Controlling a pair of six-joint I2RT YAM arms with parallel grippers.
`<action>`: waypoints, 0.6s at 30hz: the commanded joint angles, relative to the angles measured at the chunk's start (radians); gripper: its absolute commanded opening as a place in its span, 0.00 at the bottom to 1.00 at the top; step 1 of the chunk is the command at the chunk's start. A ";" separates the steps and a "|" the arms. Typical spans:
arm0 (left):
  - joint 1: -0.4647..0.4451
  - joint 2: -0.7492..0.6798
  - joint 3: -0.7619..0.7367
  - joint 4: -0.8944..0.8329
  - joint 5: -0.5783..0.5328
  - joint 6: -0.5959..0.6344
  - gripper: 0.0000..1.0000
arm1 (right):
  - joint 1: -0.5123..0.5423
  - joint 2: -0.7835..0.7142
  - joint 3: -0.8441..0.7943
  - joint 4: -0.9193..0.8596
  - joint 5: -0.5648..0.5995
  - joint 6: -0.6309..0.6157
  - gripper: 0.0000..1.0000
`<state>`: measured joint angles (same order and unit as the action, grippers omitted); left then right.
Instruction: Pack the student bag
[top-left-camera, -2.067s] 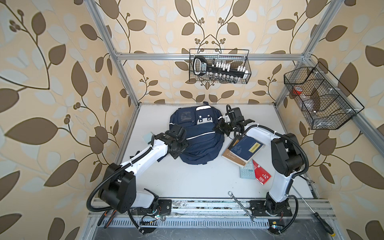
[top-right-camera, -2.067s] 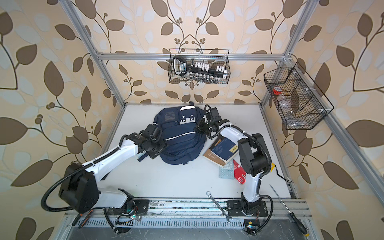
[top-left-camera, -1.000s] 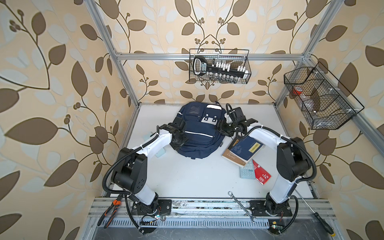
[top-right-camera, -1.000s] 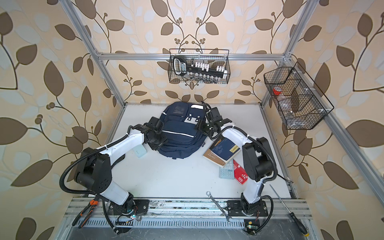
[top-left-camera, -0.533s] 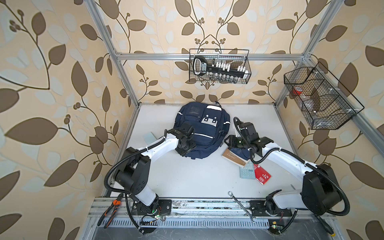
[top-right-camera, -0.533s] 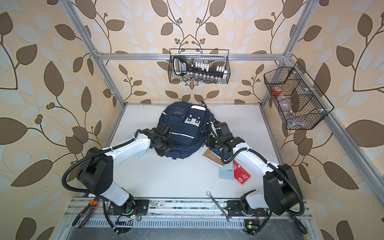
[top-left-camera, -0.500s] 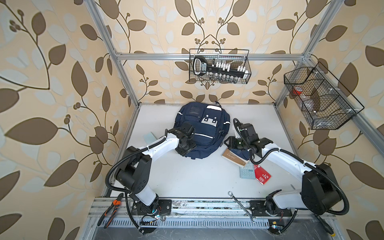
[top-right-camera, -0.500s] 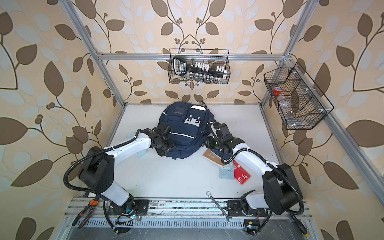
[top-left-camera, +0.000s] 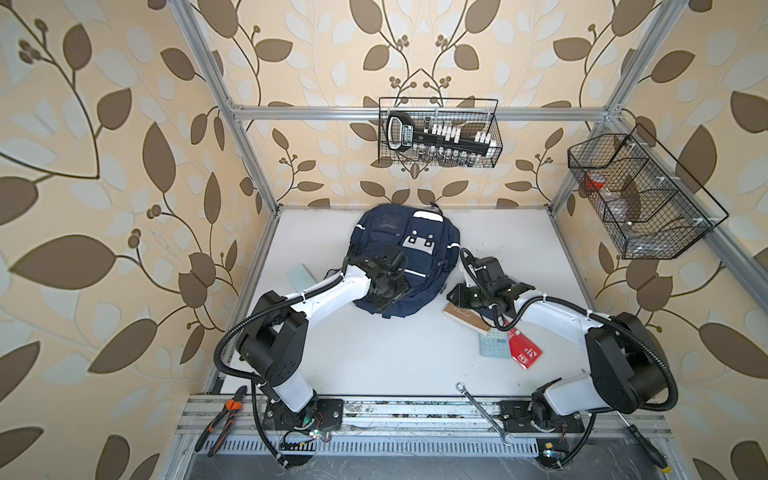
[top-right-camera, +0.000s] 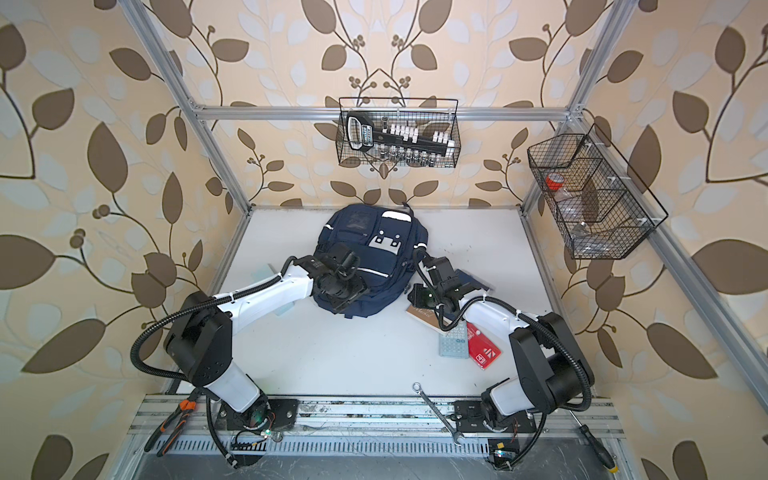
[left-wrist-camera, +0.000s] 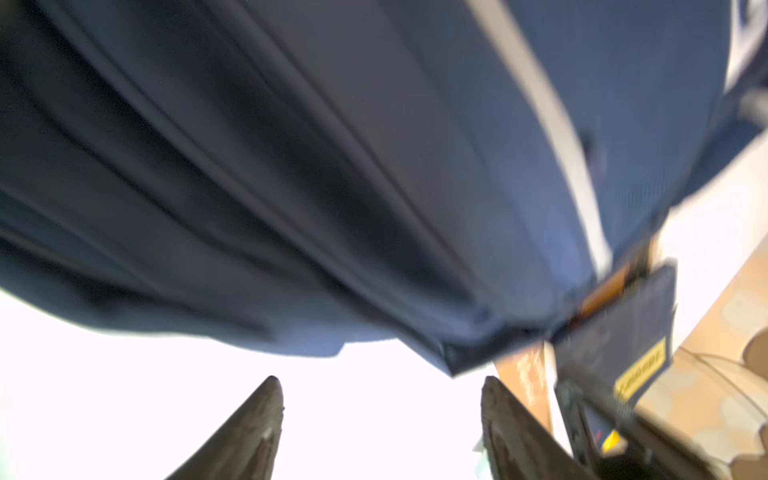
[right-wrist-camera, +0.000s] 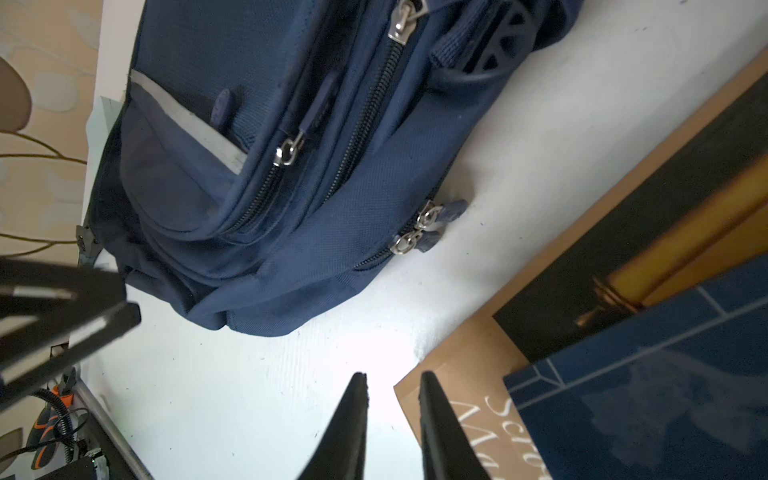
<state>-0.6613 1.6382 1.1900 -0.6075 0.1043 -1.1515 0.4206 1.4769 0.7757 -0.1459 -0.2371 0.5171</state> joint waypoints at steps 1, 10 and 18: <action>-0.027 0.020 0.044 0.002 -0.031 -0.024 0.79 | 0.003 0.006 0.007 0.026 -0.018 -0.012 0.24; -0.075 0.159 0.230 -0.081 -0.248 0.217 0.80 | -0.007 -0.054 -0.019 0.021 -0.049 0.026 0.24; -0.075 0.198 0.270 -0.112 -0.177 0.168 0.76 | -0.008 -0.068 -0.039 0.022 -0.047 0.030 0.24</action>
<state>-0.7280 1.8542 1.4223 -0.6506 -0.0814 -0.9680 0.4164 1.4250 0.7589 -0.1276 -0.2707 0.5419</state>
